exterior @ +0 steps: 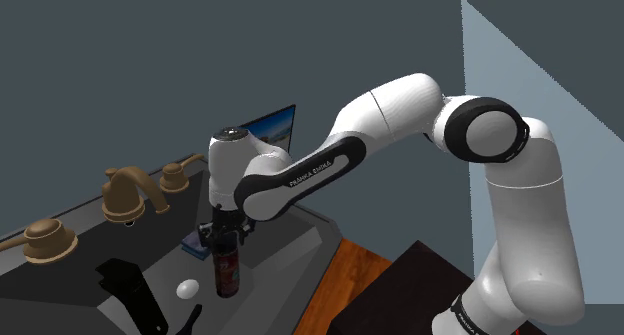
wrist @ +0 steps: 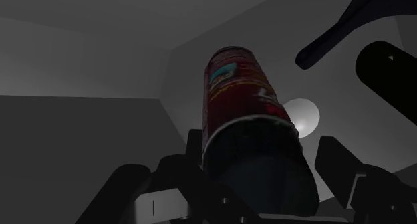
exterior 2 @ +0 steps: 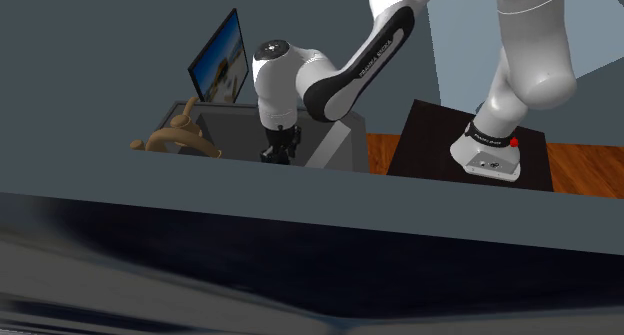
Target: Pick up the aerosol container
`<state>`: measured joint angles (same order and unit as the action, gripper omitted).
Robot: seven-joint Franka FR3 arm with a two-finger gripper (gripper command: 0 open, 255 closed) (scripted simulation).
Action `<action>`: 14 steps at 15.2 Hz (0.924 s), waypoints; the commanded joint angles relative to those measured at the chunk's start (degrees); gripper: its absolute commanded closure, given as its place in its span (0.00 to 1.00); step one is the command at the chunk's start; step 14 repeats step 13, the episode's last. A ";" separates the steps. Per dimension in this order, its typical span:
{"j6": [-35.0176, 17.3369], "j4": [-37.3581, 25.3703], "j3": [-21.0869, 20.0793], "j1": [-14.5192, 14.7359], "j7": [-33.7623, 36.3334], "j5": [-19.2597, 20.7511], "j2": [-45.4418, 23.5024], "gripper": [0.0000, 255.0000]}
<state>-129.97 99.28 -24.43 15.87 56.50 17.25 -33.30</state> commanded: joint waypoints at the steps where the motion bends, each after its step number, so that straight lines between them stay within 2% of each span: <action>1: 1.04 -0.20 -0.34 -0.25 -0.31 -0.47 0.95 1.00; 11: 6.72 -2.09 -1.77 -1.14 -1.69 -2.72 5.03 1.00; 14: 6.81 -2.13 -1.79 -1.15 -1.71 -2.75 5.09 1.00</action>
